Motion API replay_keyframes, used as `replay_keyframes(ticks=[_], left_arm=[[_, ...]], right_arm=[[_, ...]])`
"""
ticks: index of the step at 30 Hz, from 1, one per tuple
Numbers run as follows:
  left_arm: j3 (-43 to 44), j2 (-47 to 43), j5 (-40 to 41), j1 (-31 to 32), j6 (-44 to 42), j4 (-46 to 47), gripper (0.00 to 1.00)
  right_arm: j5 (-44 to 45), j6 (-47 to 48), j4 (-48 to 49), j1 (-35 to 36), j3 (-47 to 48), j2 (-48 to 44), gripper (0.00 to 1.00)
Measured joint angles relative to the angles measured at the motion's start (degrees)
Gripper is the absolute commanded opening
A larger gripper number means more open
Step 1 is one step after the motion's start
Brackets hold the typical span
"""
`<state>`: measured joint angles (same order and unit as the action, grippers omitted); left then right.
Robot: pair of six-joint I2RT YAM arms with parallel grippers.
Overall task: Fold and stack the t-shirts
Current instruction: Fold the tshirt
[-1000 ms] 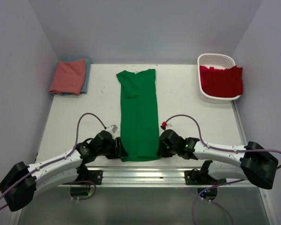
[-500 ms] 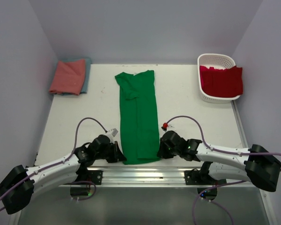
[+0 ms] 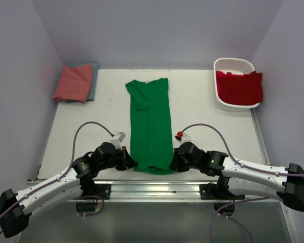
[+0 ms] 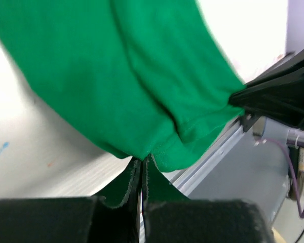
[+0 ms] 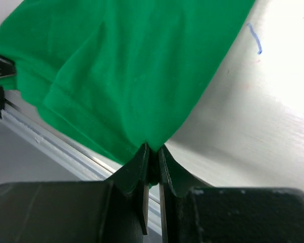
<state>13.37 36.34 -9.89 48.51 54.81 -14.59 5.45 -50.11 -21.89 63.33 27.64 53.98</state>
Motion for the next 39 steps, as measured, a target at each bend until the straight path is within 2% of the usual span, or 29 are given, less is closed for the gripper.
replay_keyframes(ticks=[6,9,13,19,26,32,39], left_arm=[[6.03,-1.27,7.67,0.02,-3.54,-0.72,0.00],[7.26,2.29,11.02,0.02,-5.29,-0.50,0.00],[9.05,8.98,15.76,0.02,-7.82,-0.59,0.00],[10.75,13.40,23.12,-1.38,-12.50,3.82,0.00],[10.75,23.54,22.38,-10.03,-17.16,16.04,0.00],[11.06,30.12,21.92,-12.09,-20.04,22.38,0.00],[15.93,36.74,20.39,-15.34,-22.71,26.60,0.00]], right_arm=[[6.84,1.46,-3.23,-0.02,5.64,0.20,0.00],[10.27,2.97,-3.82,-1.27,8.57,2.05,0.00],[12.76,5.55,-3.37,-6.34,11.19,5.46,0.00],[13.55,9.94,-0.02,-13.33,15.78,13.73,0.00],[12.85,13.62,7.50,-17.14,19.19,25.27,0.00],[12.44,16.33,10.03,-19.45,22.03,30.77,0.00],[11.50,19.47,10.99,-22.67,29.20,35.56,0.00]])
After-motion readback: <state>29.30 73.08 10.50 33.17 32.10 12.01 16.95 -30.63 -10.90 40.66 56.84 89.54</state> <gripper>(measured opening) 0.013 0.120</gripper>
